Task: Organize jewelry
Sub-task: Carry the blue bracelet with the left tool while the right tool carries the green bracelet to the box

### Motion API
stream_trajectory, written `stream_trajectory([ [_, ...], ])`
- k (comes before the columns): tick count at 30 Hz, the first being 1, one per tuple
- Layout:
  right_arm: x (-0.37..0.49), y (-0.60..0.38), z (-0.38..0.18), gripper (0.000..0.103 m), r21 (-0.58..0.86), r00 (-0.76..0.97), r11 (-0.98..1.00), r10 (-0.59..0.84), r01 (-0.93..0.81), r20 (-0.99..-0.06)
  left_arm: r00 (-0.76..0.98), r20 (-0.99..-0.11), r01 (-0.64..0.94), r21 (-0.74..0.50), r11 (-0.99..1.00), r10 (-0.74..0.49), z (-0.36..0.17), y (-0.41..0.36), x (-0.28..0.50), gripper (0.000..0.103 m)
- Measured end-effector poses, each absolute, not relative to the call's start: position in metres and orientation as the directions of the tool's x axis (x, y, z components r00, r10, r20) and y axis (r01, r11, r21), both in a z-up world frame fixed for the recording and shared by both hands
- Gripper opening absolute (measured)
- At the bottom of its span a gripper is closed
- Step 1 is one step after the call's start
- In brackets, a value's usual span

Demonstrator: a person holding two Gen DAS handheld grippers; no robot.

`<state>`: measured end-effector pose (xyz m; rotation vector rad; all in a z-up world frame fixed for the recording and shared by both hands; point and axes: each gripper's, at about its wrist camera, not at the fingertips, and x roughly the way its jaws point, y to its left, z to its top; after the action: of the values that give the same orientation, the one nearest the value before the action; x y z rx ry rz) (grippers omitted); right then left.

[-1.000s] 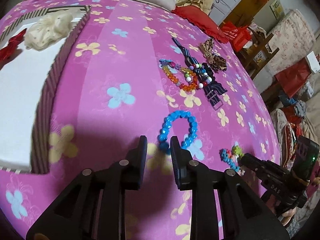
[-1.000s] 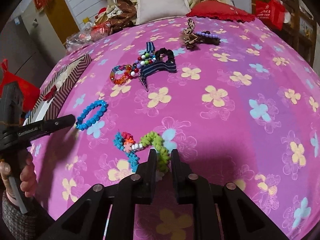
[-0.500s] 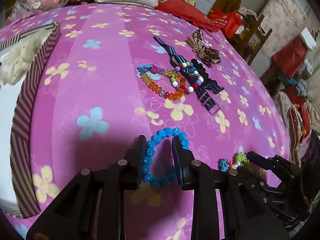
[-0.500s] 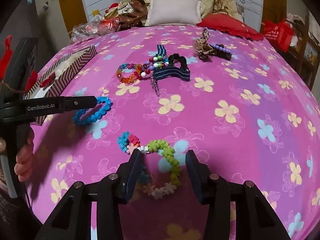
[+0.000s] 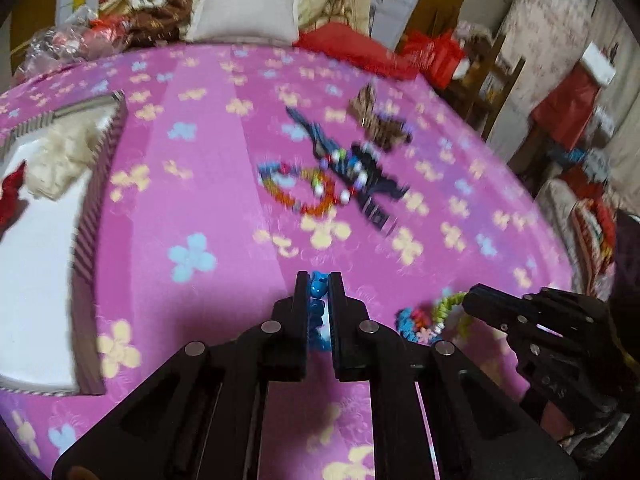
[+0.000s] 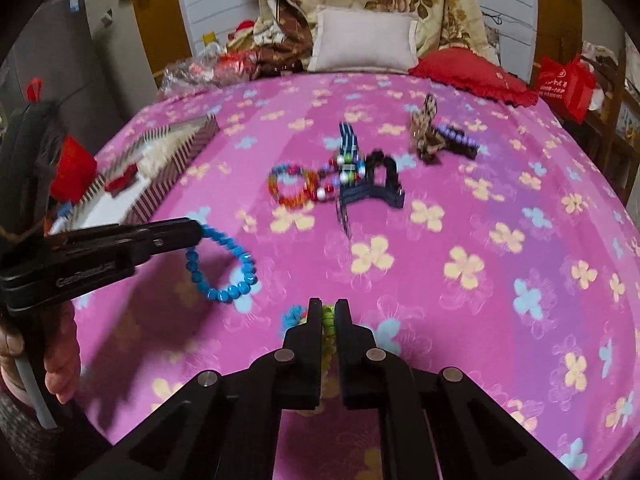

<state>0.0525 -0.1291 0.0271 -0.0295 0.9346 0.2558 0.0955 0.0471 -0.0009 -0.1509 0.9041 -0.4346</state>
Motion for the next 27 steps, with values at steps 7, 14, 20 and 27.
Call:
stream_trajectory([
  [7, 0.054, -0.123, 0.067, 0.005, 0.093, 0.604, 0.965, 0.227, -0.244, -0.764, 0.632, -0.632, 0.268, -0.363, 0.892, -0.447, 0.041, 0.095, 0.08, 0.007],
  [14, 0.061, -0.086, 0.098, 0.005, 0.03, 0.631, 0.951, 0.228, -0.308, -0.742, 0.7, -0.595, 0.128, -0.441, 0.888, -0.396, 0.053, 0.161, 0.086, 0.007],
  [20, 0.067, -0.039, 0.12, 0.005, -0.011, 0.632, 0.915, 0.269, -0.402, -0.726, 0.718, -0.624, -0.009, -0.45, 0.893, -0.308, 0.047, 0.217, 0.108, 0.007],
  [27, 0.086, 0.036, 0.125, 0.005, 0.0, 0.562, 0.854, 0.343, -0.52, -0.752, 0.672, -0.724, -0.187, -0.369, 0.91, -0.156, 0.014, 0.269, 0.132, 0.007],
])
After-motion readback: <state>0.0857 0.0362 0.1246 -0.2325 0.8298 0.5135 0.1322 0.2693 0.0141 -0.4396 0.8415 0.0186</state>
